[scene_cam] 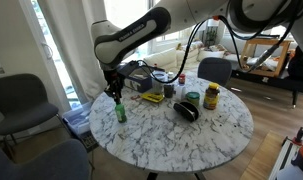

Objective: Pick up the tabasco and put it on the left side of the table

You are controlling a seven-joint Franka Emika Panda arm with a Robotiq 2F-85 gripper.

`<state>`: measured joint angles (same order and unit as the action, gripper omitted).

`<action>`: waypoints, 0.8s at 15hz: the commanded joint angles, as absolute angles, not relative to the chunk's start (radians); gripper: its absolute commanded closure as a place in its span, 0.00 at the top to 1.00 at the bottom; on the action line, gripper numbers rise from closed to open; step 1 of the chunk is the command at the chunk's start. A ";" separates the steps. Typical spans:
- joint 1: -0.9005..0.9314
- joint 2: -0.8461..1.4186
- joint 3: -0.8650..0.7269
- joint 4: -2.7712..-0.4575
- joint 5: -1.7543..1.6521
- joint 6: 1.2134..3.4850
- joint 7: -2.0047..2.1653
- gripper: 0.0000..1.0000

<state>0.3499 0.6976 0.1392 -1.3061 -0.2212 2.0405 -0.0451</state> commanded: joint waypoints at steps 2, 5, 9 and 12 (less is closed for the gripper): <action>0.328 0.672 0.160 -1.358 -0.167 2.099 -0.041 0.08; 0.330 0.674 0.157 -1.355 -0.152 2.101 -0.040 0.08; 0.340 0.673 0.140 -1.360 -0.172 2.115 -0.028 0.08; 0.334 0.672 0.136 -1.369 -0.167 2.136 -0.025 0.08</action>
